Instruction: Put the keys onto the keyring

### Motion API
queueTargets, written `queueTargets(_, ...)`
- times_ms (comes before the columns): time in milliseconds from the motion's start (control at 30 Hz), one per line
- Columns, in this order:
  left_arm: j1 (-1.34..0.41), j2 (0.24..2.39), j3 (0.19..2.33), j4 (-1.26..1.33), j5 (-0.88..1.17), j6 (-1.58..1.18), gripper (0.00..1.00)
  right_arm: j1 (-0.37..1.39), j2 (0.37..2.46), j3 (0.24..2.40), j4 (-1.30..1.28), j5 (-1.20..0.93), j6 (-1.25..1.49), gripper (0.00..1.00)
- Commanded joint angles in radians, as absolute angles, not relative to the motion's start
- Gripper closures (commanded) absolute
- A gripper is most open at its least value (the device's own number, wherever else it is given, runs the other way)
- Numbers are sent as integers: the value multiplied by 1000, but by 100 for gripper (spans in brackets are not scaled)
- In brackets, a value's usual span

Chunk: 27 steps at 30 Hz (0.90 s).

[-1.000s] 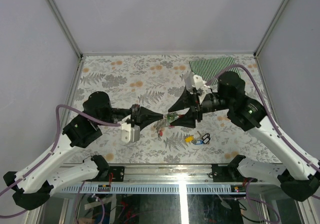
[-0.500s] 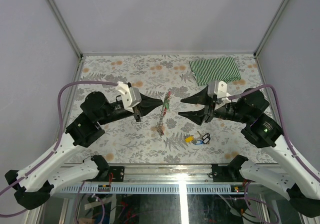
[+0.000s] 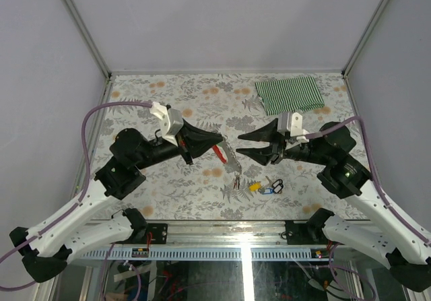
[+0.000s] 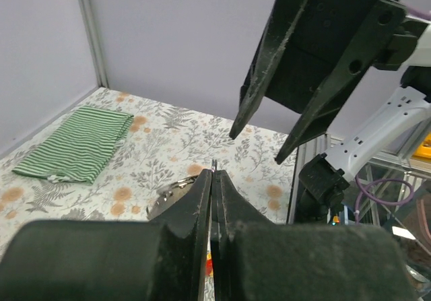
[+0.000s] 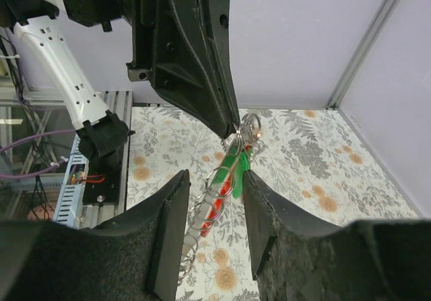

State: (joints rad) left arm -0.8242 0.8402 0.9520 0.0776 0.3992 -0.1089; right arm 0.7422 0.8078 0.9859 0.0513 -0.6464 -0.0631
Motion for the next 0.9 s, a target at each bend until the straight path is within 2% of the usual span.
queueTargets(0,-830,802,909,285,460,-164,100,739,837,1014,170,-728,-35,58)
queueTargets(300,-829,749,810,467,537,-184,100,739,868,1013,232,-801,41,66)
queueTargets(867,-828,758,783,573,568,-209,100,741,929,996,375,-871,140,68)
